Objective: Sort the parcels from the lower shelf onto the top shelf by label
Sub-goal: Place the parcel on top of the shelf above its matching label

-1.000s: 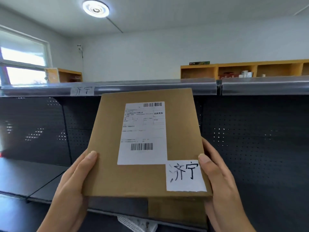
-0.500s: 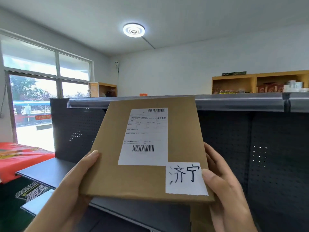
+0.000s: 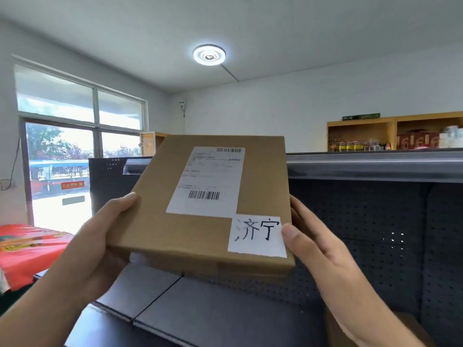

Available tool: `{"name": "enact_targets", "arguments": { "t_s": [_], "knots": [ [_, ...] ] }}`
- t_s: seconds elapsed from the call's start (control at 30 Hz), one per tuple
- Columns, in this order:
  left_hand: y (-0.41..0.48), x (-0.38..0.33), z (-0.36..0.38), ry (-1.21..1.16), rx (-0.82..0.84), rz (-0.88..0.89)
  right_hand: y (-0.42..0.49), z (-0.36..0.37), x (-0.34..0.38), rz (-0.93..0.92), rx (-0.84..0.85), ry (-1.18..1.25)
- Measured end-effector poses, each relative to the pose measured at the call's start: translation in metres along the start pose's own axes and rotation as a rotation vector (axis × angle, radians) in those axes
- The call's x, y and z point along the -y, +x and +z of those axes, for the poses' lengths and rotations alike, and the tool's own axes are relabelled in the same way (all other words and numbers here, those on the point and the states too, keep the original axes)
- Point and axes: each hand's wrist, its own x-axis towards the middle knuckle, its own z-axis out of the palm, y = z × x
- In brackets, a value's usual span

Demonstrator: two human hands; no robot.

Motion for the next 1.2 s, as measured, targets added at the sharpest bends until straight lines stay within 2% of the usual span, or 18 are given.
{"name": "enact_targets", "arguments": {
  "t_s": [0.03, 0.33, 0.53, 0.63, 0.8, 0.93, 1.2],
  "knots": [
    [0.009, -0.004, 0.001, -0.005, 0.049, 0.002, 0.009, -0.001, 0.003, -0.007, -0.011, -0.026],
    [0.094, -0.074, 0.053, -0.047, 0.136, -0.027, 0.102, -0.018, 0.05, -0.04, -0.089, -0.233],
    [0.145, -0.092, 0.103, -0.082, 0.154, 0.02, 0.17, -0.025, 0.077, -0.062, -0.148, -0.198],
    [0.169, -0.093, 0.124, -0.022, 0.164, 0.034, 0.206, -0.037, 0.077, -0.048, -0.138, -0.201],
    [0.215, -0.095, 0.143, 0.193, 0.159, 0.066, 0.261, -0.051, 0.073, 0.062, -0.116, -0.268],
    [0.248, -0.086, 0.145, 0.226, 0.096, 0.132, 0.283, -0.055, 0.059, 0.166, -0.159, -0.352],
    [0.282, -0.055, 0.162, 0.255, 0.165, -0.06, 0.303, -0.061, 0.035, 0.333, -0.221, -0.404]
  ]
}}
